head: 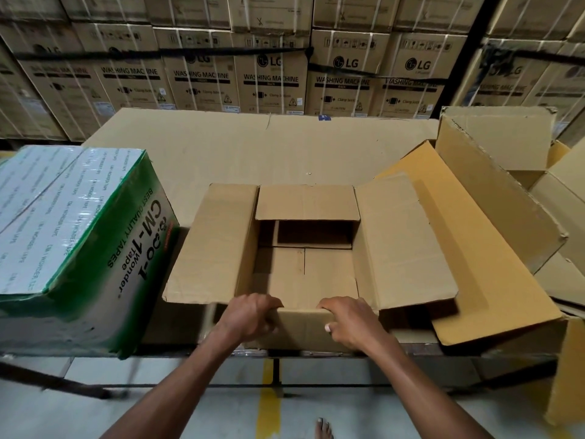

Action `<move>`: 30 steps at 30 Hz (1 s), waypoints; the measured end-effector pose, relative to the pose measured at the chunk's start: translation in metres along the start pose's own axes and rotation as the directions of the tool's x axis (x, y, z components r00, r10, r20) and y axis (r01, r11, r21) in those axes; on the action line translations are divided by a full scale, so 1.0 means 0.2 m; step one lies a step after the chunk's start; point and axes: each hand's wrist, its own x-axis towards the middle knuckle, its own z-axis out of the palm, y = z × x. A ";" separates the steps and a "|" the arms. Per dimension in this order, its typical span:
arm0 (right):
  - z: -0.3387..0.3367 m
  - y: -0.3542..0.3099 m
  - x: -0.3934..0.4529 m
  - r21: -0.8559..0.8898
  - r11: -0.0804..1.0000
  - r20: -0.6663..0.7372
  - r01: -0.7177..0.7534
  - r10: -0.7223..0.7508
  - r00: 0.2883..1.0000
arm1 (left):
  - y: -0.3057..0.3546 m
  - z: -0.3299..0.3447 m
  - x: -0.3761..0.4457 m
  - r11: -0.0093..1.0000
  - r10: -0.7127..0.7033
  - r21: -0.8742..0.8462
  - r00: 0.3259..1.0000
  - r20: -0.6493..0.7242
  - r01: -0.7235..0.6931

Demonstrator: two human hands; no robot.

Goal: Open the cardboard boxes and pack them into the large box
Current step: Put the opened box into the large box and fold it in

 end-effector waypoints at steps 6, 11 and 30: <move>-0.04 -0.01 0.00 -0.053 0.999 0.174 -0.009 0.018 0.985 | -0.01 -0.08 0.07 0.943 0.001 -0.307 0.918 0.396 0.131; -0.11 -0.02 0.04 0.142 0.989 0.306 -0.048 0.002 0.952 | 0.00 -0.14 0.19 0.813 0.028 -0.574 0.979 0.203 0.096; -0.32 0.08 0.78 0.071 0.985 -0.178 -0.157 0.168 0.970 | -0.16 -0.33 0.77 0.990 -0.110 -0.119 0.937 -0.333 0.074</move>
